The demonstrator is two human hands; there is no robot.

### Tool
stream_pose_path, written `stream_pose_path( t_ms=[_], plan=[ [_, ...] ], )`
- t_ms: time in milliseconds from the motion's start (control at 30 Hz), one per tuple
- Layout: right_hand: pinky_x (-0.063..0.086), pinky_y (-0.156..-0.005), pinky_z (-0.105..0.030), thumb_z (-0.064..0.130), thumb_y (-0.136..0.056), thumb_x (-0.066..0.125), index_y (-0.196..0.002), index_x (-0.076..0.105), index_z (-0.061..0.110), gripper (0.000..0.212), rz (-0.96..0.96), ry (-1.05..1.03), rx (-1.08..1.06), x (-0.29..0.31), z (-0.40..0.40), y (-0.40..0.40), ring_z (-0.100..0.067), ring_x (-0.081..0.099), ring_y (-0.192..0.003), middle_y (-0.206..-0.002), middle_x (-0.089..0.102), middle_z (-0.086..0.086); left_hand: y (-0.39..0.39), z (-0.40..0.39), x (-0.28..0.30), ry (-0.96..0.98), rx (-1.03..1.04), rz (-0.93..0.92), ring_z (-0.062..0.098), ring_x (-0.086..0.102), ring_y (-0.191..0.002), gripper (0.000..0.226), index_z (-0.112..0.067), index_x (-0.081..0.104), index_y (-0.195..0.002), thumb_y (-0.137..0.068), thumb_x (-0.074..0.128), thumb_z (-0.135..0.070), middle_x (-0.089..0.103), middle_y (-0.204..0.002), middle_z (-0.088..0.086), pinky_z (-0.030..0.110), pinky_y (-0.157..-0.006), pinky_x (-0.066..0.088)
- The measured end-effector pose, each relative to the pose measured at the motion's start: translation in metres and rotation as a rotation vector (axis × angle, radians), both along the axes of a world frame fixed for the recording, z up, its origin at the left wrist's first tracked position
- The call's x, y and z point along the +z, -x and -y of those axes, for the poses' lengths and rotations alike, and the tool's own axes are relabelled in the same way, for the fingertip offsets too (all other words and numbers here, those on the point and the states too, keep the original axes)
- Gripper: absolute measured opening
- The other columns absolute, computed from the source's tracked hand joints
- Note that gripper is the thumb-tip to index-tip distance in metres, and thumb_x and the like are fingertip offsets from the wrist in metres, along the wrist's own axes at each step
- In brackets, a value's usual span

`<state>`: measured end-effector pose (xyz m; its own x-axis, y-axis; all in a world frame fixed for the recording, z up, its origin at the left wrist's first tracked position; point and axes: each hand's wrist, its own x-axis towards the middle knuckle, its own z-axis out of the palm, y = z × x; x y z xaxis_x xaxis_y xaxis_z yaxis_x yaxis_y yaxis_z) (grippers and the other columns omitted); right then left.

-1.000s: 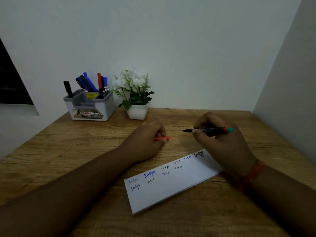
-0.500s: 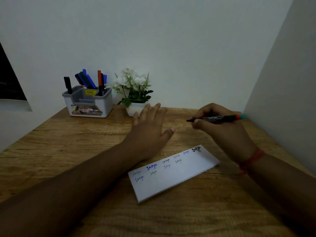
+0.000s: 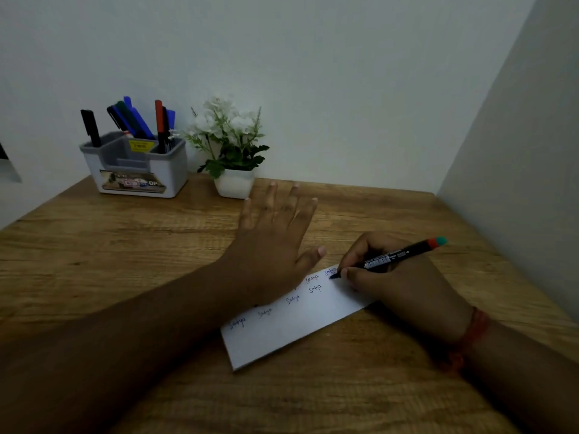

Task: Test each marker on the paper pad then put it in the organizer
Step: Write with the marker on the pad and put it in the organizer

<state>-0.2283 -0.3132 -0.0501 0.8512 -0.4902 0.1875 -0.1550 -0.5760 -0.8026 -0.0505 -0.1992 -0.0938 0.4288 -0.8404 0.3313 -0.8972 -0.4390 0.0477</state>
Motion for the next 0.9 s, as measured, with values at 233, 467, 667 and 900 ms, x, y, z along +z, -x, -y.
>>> stream_pose_path(
  t_ms=[233,467,667,900],
  plan=[
    [0.051,-0.066,-0.016,0.008,-0.083,0.074,-0.075,0.072,0.017,0.012,0.005,-0.014,0.018,-0.0029,0.0024,-0.001,-0.007,0.068,-0.078,-0.085,0.075,0.004,-0.0034,0.0032,-0.0035,-0.026,0.002,-0.021,0.023,-0.037,-0.143,0.078,-0.035,-0.02,-0.151,-0.085,-0.002,-0.072,-0.032,-0.159,-0.005,0.059,-0.117,-0.011],
    [0.052,-0.067,-0.019,0.011,-0.083,0.075,-0.075,0.072,0.019,0.011,-0.026,-0.007,0.019,-0.0044,0.0028,-0.0031,-0.006,0.067,-0.079,-0.085,0.074,0.006,-0.0026,0.0022,-0.004,-0.039,0.001,-0.026,0.024,-0.036,-0.143,0.079,-0.036,-0.021,-0.151,-0.083,-0.003,-0.072,-0.033,-0.159,-0.005,0.058,-0.117,-0.012],
    [0.053,-0.066,-0.025,0.01,-0.082,0.074,-0.075,0.072,0.017,0.01,-0.031,-0.022,0.017,-0.0045,0.0036,-0.0015,-0.011,0.067,-0.078,-0.082,0.074,0.003,-0.003,0.0025,-0.0037,-0.049,0.003,-0.028,0.024,-0.037,-0.143,0.08,-0.035,-0.021,-0.151,-0.082,-0.004,-0.072,-0.033,-0.159,-0.005,0.06,-0.117,-0.011],
    [0.051,-0.064,-0.017,0.011,-0.082,0.074,-0.074,0.071,0.016,0.009,-0.031,-0.012,-0.006,-0.0057,0.0049,-0.0031,-0.008,0.066,-0.078,-0.081,0.073,0.004,-0.0026,0.0021,-0.0034,-0.048,0.001,-0.033,0.023,-0.037,-0.143,0.08,-0.036,-0.021,-0.152,-0.083,-0.004,-0.072,-0.033,-0.159,-0.006,0.06,-0.117,-0.011]
  ],
)
